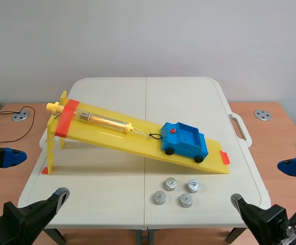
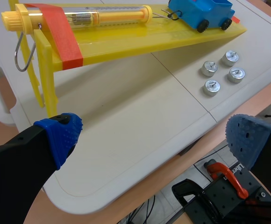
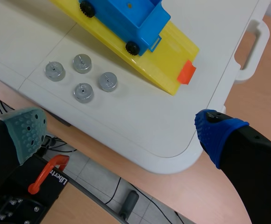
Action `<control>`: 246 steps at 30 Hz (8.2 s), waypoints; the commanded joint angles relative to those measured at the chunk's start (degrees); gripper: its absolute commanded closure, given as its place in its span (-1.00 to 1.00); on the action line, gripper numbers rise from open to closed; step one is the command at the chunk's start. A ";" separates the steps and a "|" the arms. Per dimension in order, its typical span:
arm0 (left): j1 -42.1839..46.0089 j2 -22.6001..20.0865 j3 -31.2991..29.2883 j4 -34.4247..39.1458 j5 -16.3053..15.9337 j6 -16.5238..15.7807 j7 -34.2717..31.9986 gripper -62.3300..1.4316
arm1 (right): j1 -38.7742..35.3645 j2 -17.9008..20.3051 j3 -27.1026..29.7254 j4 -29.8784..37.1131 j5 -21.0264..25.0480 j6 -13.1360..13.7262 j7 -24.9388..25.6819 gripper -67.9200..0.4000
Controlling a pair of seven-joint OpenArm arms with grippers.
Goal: Place the four metal weights on the blue cart on the ramp.
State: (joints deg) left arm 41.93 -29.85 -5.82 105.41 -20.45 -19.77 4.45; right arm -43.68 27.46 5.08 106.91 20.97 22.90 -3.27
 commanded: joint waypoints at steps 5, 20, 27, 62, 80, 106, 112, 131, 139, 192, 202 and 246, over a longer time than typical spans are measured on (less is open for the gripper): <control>1.07 -0.66 -1.05 4.09 -3.96 -1.40 -7.19 -1.00 | 0.70 2.47 1.70 3.21 -0.46 -1.92 5.97 -0.95; 0.72 -0.48 -1.05 4.04 -3.98 -1.40 -4.55 -1.00 | 2.47 1.16 1.68 3.21 -0.44 -1.90 5.20 -0.95; 0.72 -0.31 -1.05 4.04 -3.98 -1.38 -2.86 -1.00 | 6.49 -0.83 0.92 3.19 -0.42 -0.59 -1.49 -0.95; -6.78 11.91 -0.83 0.24 -3.82 -1.40 8.70 0.86 | 28.70 -15.21 -22.18 -14.14 -12.09 -0.87 -6.51 -0.13; -6.88 11.91 -0.83 -0.04 -3.82 -1.40 8.68 0.86 | 36.30 -19.39 -29.79 -25.16 -20.96 -6.64 -3.98 -0.01; -6.88 11.91 -0.83 -0.04 -3.82 -1.40 8.68 0.86 | 39.76 -22.38 -32.28 -32.83 -23.63 -5.07 0.11 0.11; -6.88 11.91 -0.83 -0.04 -3.82 -1.40 8.68 0.86 | 40.02 -22.38 -33.66 -33.27 -23.63 -5.09 0.46 0.18; -6.88 11.91 -0.83 -0.04 -3.82 -1.40 8.68 0.86 | 40.02 -22.23 -33.70 -36.04 -23.63 -5.57 -0.42 0.97; -6.91 11.89 -0.83 -0.04 -3.82 -1.40 8.68 0.86 | 38.62 -19.43 -33.48 -30.16 -19.61 -5.49 -2.47 0.97; -6.91 11.89 -0.83 -0.04 -3.82 -1.42 8.70 0.86 | 51.12 -27.10 -2.49 -25.62 8.98 1.16 -13.18 0.97; -6.91 11.89 -0.83 -0.04 -3.82 -1.42 8.70 0.86 | 53.96 -28.15 -3.23 -30.97 4.79 1.09 -9.81 0.97; -6.88 11.89 -0.83 -0.04 -3.82 -1.42 8.70 0.86 | 43.43 -18.32 1.77 -14.03 9.88 8.70 -13.86 0.22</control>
State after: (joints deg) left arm 36.16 -18.11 -5.82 102.45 -20.47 -19.77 19.05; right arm -2.09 4.34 6.04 83.64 25.12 29.34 -23.49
